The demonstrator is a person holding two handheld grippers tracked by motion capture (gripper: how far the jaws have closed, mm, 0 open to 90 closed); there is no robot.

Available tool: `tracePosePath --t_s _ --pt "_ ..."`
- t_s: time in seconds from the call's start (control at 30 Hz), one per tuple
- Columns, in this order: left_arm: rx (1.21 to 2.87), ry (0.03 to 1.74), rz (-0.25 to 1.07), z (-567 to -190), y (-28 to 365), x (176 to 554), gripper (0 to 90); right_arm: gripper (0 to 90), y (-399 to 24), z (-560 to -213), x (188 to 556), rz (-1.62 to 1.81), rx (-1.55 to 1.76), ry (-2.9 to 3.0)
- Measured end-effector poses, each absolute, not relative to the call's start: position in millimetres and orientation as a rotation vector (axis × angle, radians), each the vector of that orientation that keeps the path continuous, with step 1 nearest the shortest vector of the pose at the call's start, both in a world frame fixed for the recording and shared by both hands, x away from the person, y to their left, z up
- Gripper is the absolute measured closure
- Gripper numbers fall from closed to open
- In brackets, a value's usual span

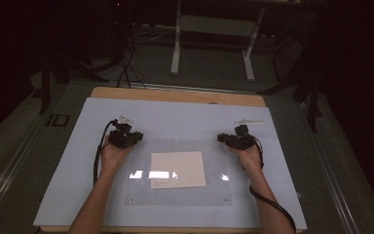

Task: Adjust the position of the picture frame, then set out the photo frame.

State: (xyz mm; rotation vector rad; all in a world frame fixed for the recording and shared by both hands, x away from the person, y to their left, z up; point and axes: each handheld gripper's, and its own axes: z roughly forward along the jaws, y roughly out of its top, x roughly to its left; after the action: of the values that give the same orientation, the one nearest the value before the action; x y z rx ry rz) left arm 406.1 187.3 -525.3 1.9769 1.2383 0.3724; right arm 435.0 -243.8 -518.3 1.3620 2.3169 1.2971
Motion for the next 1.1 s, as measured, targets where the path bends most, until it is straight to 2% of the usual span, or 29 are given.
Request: tracePosePath --t_s 0.1,0.17,0.27,0.37,0.5,0.77,1.1 --pt "1.951 1.243 0.362 -527 189 405 80.8 79.5 -244 -519 435 1.298 1.362 2.314" --pt "1.925 1.244 0.368 -527 190 403 74.7 79.4 -244 -519 434 1.304 1.359 2.313" --pt "1.886 1.228 0.386 -526 193 398 70.7 79.3 -244 -520 434 1.315 1.360 2.308" --pt "1.863 1.212 0.409 -525 195 395 70.5 79.3 -244 -521 434 1.313 1.359 2.305" --pt "1.801 1.169 0.444 -524 201 387 72.3 79.3 -244 -521 434 1.318 1.360 2.302" --pt "1.774 1.151 0.477 -528 198 384 81.3 79.3 -244 -522 434 1.320 1.363 2.295" --pt "1.738 1.145 0.511 -530 197 380 82.7 79.2 -243 -522 432 1.307 1.354 2.293"
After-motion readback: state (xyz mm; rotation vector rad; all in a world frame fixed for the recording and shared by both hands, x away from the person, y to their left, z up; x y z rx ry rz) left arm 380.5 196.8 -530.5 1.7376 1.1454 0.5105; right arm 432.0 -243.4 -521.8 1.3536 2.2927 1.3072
